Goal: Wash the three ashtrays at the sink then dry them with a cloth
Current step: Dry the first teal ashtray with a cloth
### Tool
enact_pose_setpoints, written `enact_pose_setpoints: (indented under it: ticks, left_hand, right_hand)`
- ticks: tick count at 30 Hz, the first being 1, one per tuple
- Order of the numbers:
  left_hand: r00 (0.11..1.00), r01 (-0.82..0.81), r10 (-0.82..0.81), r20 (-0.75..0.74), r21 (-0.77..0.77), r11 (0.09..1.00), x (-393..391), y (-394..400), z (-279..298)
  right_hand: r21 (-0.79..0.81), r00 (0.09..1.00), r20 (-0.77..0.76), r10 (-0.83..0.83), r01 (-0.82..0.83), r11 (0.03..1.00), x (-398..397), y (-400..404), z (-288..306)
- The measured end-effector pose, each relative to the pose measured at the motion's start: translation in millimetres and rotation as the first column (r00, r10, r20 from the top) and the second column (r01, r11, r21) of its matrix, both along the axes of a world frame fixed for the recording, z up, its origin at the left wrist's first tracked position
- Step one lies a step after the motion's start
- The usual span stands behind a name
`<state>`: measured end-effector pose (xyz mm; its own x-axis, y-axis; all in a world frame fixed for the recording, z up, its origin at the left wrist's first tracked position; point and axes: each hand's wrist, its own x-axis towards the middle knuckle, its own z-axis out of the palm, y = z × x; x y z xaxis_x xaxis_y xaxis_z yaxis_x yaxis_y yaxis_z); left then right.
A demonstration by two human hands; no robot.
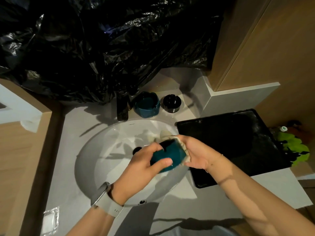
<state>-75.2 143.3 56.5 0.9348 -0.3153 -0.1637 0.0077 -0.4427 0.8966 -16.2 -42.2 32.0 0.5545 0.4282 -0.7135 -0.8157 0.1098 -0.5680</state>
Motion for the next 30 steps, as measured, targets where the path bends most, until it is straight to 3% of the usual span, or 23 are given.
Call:
enact_pose_setpoints:
  ticks: [3, 5, 8, 10, 14, 16, 18, 19, 20, 22, 24, 26, 28, 30]
  left_hand:
    - [0.955, -0.272, 0.259, -0.142, -0.081, 0.959, 1, -12, -11]
    - [0.916, -0.375, 0.355, -0.187, -0.084, 0.923, -2, -25, -12]
    - [0.851, -0.507, 0.449, -0.274, -0.199, 0.839, -8, -42, -9]
    - [0.835, -0.535, 0.468, -0.291, -0.225, 0.814, -13, -47, -7]
    - [0.79, -0.604, 0.543, -0.286, -0.206, 0.77, -12, -48, -10]
    - [0.745, -0.655, 0.591, -0.309, -0.17, 0.737, -7, -43, -11]
    - [0.729, -0.661, 0.594, -0.34, -0.126, 0.739, -3, -40, -14]
    - [0.716, -0.665, 0.594, -0.366, -0.101, 0.74, 0, -39, -15]
    - [0.703, -0.66, 0.596, -0.389, -0.045, 0.75, 1, -41, -18]
    - [0.646, -0.714, 0.658, -0.388, -0.002, 0.7, 2, -42, -15]
    - [0.684, -0.703, 0.66, -0.311, -0.039, 0.711, -2, -42, -11]
    - [0.698, -0.695, 0.642, -0.315, -0.083, 0.714, -3, -39, -6]
    - [0.622, -0.762, 0.671, -0.403, -0.111, 0.639, 0, -33, -5]
    - [0.484, -0.85, 0.653, -0.583, -0.136, 0.508, 8, -24, -4]
  right_hand:
    - [-0.204, 0.973, 0.211, -0.098, 0.142, 0.969, -19, 18, 7]
    - [-0.293, 0.889, 0.45, -0.084, 0.236, 0.927, -36, 33, 13]
    - [-0.322, 0.763, 0.641, -0.084, 0.367, 0.873, -47, 44, 12]
    - [-0.342, 0.747, 0.662, -0.06, 0.372, 0.863, -42, 41, 14]
    - [-0.24, 0.864, 0.486, -0.134, 0.279, 0.93, -31, 33, 14]
    - [-0.29, 0.808, 0.588, -0.03, 0.245, 0.925, -46, 37, 12]
    - [-0.507, 0.619, 0.736, 0.272, 0.238, 0.829, -63, 45, 9]
    - [-0.607, 0.503, 0.748, 0.433, 0.254, 0.753, -69, 48, 4]
    - [-0.653, 0.451, 0.737, 0.504, 0.279, 0.704, -68, 50, 1]
    - [-0.608, 0.501, 0.758, 0.417, 0.312, 0.73, -55, 52, 4]
    - [-0.577, 0.589, 0.735, 0.337, 0.282, 0.766, -39, 54, 6]
    - [-0.501, 0.768, 0.614, 0.181, 0.203, 0.841, -22, 52, 3]
    - [-0.357, 0.929, 0.361, -0.08, 0.217, 0.909, -15, 52, 4]
    - [-0.319, 0.944, 0.281, -0.172, 0.261, 0.911, -25, 56, 3]
